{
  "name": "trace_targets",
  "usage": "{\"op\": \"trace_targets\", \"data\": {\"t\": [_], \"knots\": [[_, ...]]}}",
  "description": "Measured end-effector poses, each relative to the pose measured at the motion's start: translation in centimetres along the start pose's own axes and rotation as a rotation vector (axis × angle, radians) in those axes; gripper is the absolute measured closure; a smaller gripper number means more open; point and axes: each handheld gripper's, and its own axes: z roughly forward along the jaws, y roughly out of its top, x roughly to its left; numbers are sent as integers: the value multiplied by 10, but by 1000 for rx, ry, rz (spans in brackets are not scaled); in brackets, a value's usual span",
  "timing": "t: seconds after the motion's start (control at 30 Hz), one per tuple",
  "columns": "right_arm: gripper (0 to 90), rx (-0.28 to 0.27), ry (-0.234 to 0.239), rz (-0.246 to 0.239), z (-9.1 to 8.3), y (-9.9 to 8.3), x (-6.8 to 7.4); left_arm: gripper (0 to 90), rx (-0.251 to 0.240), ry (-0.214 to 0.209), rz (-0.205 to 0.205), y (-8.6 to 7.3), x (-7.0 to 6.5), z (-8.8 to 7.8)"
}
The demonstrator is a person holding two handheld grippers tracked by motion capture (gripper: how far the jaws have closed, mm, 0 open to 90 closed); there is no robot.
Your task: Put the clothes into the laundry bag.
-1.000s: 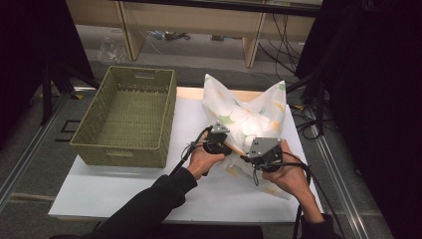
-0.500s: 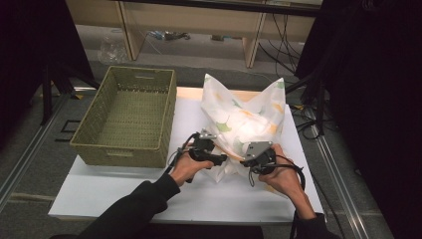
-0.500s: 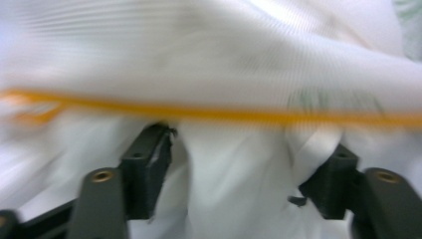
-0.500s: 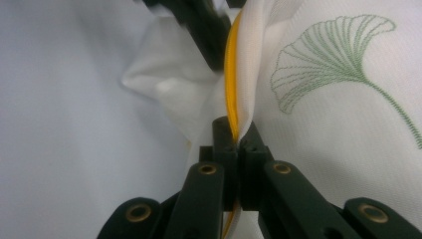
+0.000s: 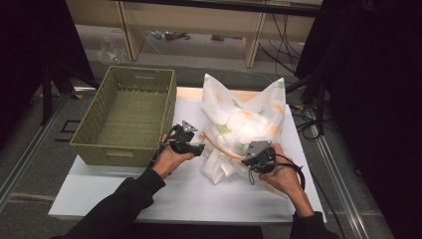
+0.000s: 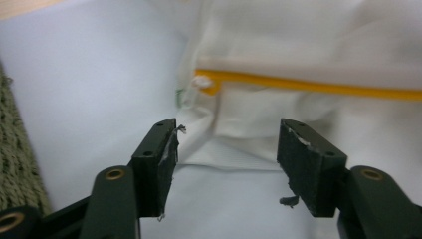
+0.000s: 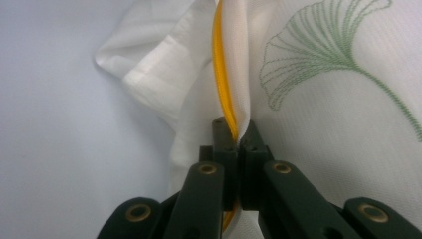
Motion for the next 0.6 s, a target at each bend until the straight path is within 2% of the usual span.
{"op": "trace_targets", "data": {"t": [0.03,0.07,0.1,0.13,0.17,0.2,0.23,0.3,0.33,0.37,0.4,0.47,0.5,0.53,0.6], "knots": [[899,-8,4,-22,0,-1,-2,423,8,15,14,1,-1,5],[899,0,-1,4,0,-2,-2,421,4,42,24,3,-3,10],[899,2,0,10,0,-4,-2,422,4,74,47,5,-3,13],[899,-4,-2,-15,0,-5,-5,428,18,96,77,8,-3,15],[899,6,1,22,-1,-6,-4,432,37,108,92,11,-1,17],[899,1,-3,-8,0,-7,-6,434,40,122,96,13,1,18],[899,3,3,11,-1,-7,-6,446,49,123,89,15,4,19],[899,-2,-7,-5,-2,-8,-7,470,78,102,66,15,7,27],[899,1,-5,9,-2,-8,-6,467,86,90,50,13,7,31],[899,3,-3,20,-2,-8,-6,464,84,61,27,12,7,37],[899,-1,0,-2,-1,-7,-7,458,70,47,24,10,7,42],[899,7,-5,14,-1,-7,-5,446,74,40,4,12,8,46],[899,3,-5,1,-1,-7,-5,458,64,25,7,13,9,48],[899,5,-7,10,-2,-7,-5,473,52,20,7,14,10,51],[899,4,-5,10,-2,-7,-6,562,44,-17,-1,14,12,53]]}}
